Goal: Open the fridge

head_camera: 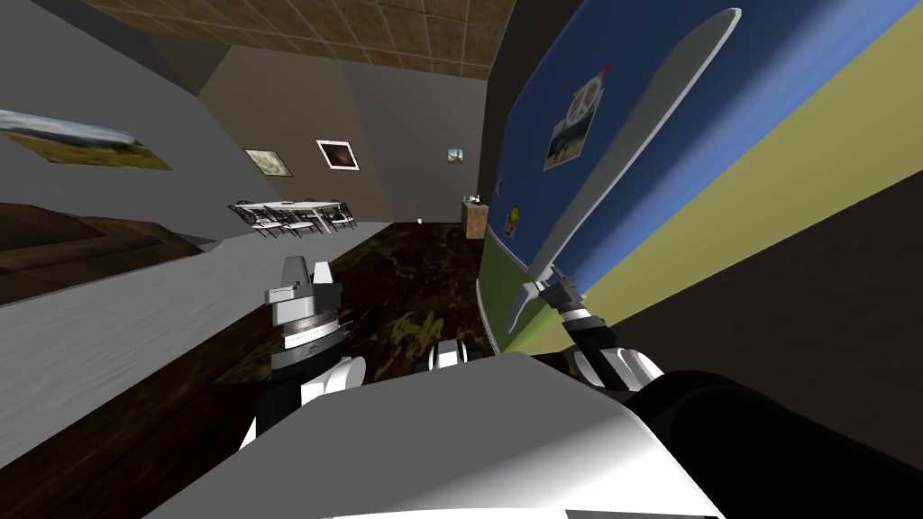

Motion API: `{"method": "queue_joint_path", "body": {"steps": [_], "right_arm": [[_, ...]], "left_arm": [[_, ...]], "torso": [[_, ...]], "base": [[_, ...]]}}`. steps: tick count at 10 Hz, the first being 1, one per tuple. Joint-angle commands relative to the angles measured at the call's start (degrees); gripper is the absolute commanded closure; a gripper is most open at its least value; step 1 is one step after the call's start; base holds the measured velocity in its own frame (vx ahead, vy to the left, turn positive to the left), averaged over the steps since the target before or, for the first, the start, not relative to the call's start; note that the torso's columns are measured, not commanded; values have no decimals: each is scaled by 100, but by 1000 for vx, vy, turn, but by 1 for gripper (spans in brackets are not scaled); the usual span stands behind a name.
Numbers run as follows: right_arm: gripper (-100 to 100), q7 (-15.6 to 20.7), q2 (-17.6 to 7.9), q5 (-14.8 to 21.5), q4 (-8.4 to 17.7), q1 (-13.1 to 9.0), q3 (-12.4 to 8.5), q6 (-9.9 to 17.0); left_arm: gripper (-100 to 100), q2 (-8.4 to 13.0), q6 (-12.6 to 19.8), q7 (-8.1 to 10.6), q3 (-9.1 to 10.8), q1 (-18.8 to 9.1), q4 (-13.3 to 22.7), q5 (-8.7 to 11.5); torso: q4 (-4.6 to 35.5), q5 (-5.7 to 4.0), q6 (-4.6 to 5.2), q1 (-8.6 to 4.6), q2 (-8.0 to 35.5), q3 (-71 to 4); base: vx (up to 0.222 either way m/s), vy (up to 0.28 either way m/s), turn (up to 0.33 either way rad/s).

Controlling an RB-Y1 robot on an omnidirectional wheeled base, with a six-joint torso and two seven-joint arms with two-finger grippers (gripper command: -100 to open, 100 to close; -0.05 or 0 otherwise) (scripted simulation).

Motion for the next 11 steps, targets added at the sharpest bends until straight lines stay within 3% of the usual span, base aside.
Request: {"method": "queue_joint_path", "body": {"steps": [1,11], "right_arm": [[100,63,123,23,0,26,-50,148],[100,267,571,84,-149,47,-330,754]], "left_arm": [[0,-1,0,0,-1,0,0,0],[0,-1,-1,0,-1,1,-1,0]], "torso": [[-5,-6,-3,-9,-8,-5],[7,13,-32,-44,-52,-48]], "base": [[119,248,-73],[135,281,-66]]}}
